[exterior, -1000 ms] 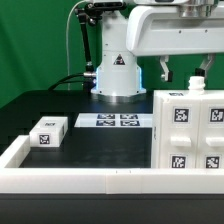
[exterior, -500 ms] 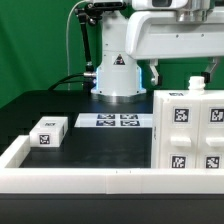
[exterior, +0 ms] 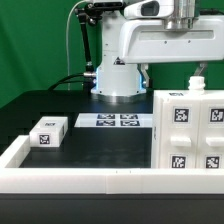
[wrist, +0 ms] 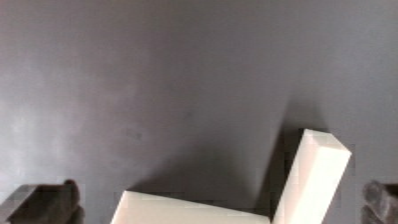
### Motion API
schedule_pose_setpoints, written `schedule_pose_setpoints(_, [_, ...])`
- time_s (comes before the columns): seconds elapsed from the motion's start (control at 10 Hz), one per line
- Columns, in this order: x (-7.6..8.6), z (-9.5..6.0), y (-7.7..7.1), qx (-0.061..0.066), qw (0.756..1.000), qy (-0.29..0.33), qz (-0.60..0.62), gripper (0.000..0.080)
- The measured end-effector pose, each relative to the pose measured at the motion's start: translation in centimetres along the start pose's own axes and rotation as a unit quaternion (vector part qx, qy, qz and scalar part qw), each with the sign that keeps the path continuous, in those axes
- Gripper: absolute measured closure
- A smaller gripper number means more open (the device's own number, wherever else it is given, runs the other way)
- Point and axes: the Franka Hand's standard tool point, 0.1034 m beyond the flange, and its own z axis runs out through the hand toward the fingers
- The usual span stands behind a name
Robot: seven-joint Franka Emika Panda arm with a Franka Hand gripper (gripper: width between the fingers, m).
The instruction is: Assemble cabinet
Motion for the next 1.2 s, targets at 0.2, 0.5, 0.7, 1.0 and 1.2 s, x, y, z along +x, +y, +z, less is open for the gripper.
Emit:
schedule_pose_setpoints(0.2, [-1.9,0.9,3.8,-0.004,0.999,-0.014,0.030,0.0002])
schedule_pose_setpoints(0.5, [-2.9,1.5,6.6,-0.004,1.000,-0.020,0.021,0.0002])
schedule_pose_setpoints(0.7, [-3.5,1.5,8.6,-0.006,1.000,-0.021,0.019,0.0002])
schedule_pose_setpoints(1.0, [-5.3,1.7,13.2,-0.009,0.999,-0.027,0.029,0.0002])
schedule_pose_setpoints(1.2, [-7.4,2.7,17.1,-0.017,0.999,-0.030,0.041,0.0002])
